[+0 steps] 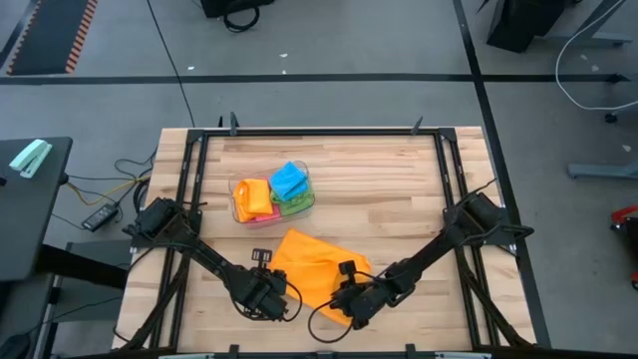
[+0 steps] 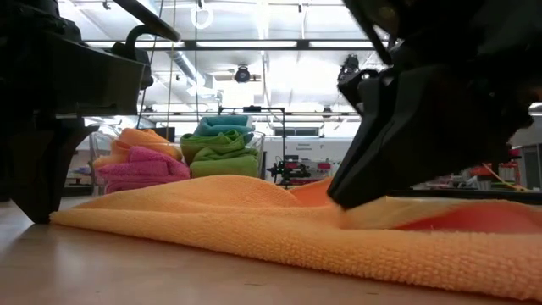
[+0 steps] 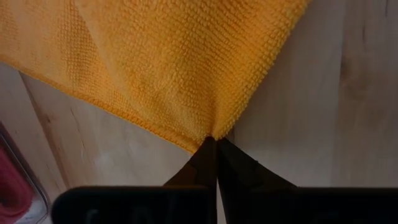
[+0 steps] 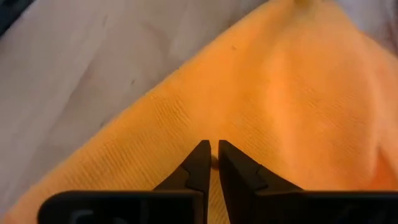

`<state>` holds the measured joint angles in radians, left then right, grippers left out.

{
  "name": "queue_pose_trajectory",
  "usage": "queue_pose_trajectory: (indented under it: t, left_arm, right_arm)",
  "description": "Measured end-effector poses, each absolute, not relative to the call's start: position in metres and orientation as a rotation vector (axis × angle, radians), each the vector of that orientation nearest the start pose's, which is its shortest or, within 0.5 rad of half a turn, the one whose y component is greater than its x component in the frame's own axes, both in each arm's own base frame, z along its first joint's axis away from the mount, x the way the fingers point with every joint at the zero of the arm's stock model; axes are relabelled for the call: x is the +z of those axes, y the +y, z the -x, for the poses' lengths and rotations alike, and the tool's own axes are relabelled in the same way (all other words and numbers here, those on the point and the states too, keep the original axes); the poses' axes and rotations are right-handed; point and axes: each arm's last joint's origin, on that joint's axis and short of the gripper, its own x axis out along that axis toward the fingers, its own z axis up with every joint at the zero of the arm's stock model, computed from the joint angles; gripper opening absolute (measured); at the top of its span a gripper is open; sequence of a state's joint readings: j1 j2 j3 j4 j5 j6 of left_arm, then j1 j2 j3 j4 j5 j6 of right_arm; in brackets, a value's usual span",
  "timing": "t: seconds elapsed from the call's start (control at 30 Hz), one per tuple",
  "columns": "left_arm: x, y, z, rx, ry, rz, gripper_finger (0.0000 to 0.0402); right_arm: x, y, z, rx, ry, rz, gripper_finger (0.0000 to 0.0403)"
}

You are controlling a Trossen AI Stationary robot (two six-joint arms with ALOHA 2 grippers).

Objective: Fold microfiber towels
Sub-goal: Fold the yellow microfiber towel

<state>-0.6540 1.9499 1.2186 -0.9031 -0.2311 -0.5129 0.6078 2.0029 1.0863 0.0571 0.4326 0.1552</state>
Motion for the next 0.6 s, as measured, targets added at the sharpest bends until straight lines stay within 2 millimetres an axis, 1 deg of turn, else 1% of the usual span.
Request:
queue_pose_trajectory:
  t: [0.2,0.3,0.37,0.43,0.53,0.6]
  left_arm:
    - [0.134,-0.198,-0.269,0.062,1.486,-0.292,0.0015]
    - [0.134,-0.198,-0.269,0.062,1.485,-0.291,0.0023]
    - [0.134,-0.198,-0.269,0.062,1.485,-0.291,0.0025]
    - [0.134,-0.198,-0.269,0.062,1.485,-0.291,0.0023]
    - [0.134,-0.198,-0.269,0.062,1.485,-0.291,0.0014]
    - [0.134,-0.198,-0.269,0.062,1.486,-0.291,0.001]
  right_arm:
    - [0.133,0.21,-0.316,0.069,0.775,0.287,0.0038]
    - [0.146,0.204,-0.304,0.022,0.837,0.299,0.0038]
    - [0.152,0.198,-0.297,-0.012,0.893,0.307,0.0038]
    - [0.153,0.192,-0.29,-0.041,0.958,0.313,0.0038]
    - [0.148,0.185,-0.284,-0.074,1.063,0.304,0.0038]
    - [0.144,0.182,-0.282,-0.071,1.101,0.275,0.0038]
